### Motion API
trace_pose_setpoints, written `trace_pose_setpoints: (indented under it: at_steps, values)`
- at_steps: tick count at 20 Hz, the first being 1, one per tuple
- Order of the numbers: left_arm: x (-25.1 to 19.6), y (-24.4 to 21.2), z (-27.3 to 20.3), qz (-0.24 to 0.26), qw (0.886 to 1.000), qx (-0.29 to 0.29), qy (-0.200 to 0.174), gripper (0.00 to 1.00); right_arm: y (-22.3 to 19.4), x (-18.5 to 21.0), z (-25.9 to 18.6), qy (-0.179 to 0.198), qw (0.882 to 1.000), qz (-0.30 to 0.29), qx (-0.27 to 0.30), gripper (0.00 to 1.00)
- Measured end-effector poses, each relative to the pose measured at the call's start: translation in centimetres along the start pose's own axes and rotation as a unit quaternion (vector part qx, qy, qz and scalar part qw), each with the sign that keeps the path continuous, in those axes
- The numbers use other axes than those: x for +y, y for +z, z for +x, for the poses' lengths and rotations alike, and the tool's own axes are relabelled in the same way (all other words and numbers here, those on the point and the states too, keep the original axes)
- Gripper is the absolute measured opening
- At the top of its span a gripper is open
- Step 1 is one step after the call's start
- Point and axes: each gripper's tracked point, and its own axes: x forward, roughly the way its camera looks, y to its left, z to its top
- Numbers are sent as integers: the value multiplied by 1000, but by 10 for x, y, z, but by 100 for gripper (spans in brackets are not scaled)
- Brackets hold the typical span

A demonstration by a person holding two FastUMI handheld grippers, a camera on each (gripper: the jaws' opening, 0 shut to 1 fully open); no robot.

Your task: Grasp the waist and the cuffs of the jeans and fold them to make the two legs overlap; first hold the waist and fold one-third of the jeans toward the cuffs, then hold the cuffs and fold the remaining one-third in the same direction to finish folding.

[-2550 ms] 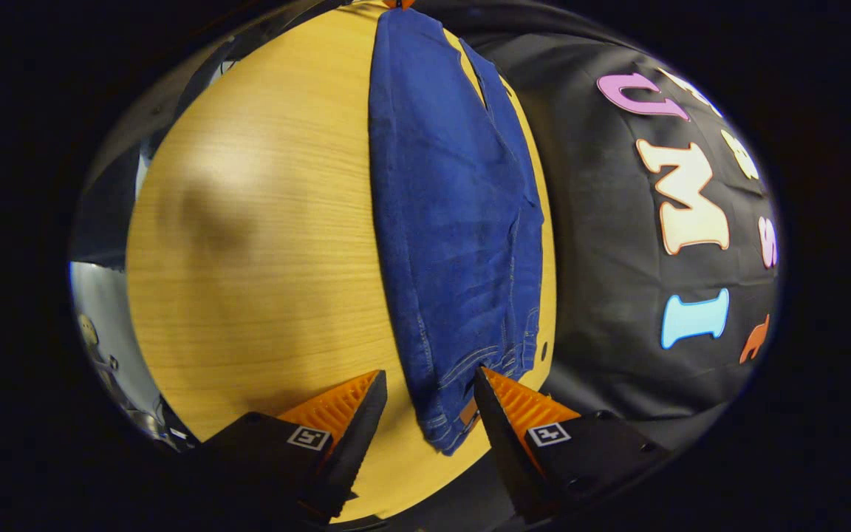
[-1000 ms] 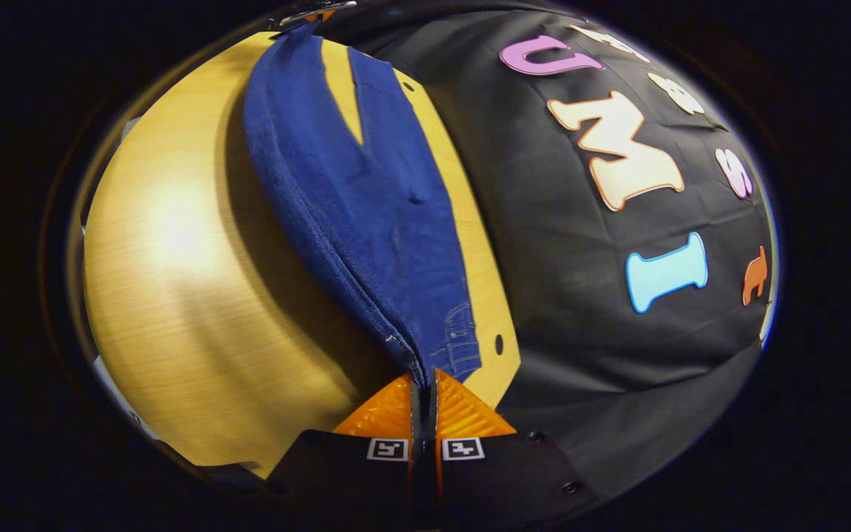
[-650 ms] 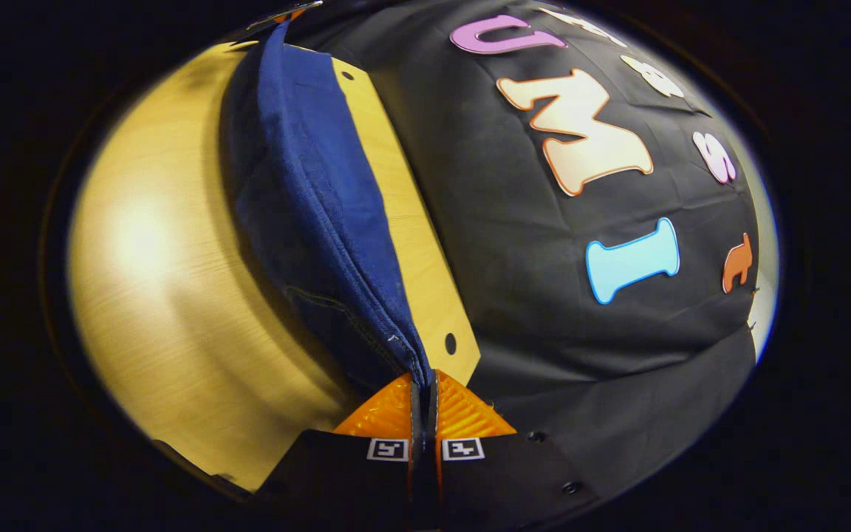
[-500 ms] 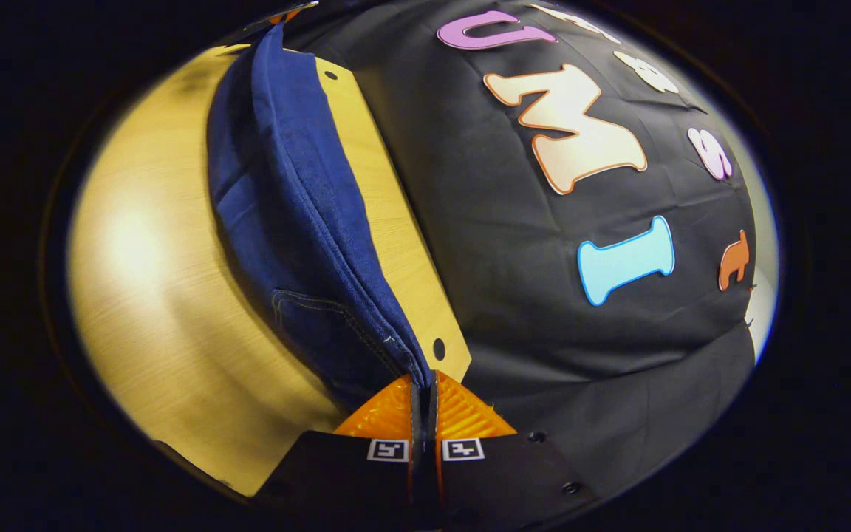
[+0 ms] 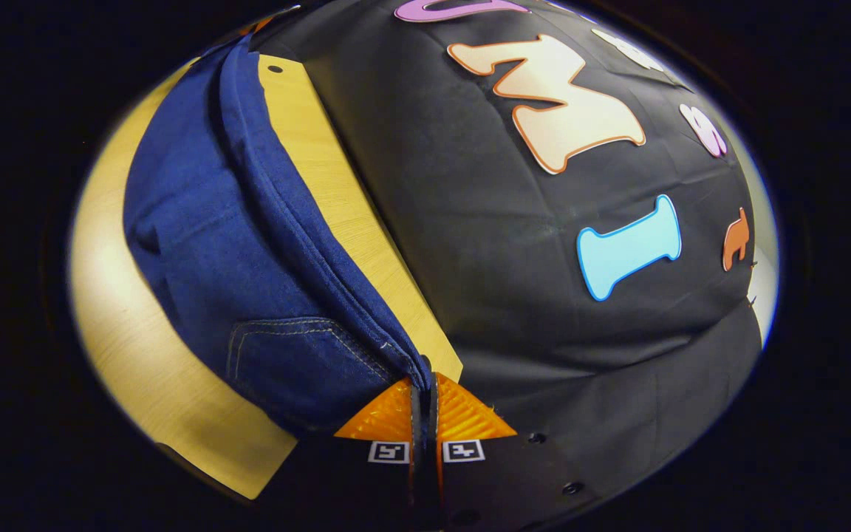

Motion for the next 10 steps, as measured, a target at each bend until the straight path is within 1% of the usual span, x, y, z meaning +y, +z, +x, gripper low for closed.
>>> trace_pose_setpoints:
  at_steps: [2,6,8,9,10]
  values:
    - [5,9,24,-6,1000,-2,-6,0,1,6,20,0,1000,8,8,2]
    - [5,20,66,7,1000,-10,-13,0,3,26,64,5,1000,13,22,2]
    - [-3,28,87,2,1000,-12,-21,0,-7,46,87,20,999,12,38,2]
    - [-6,29,101,0,1000,-14,-22,0,-16,57,100,28,998,18,53,7]
    - [-10,28,108,-9,1000,-7,-25,0,-23,62,101,29,997,27,71,7]
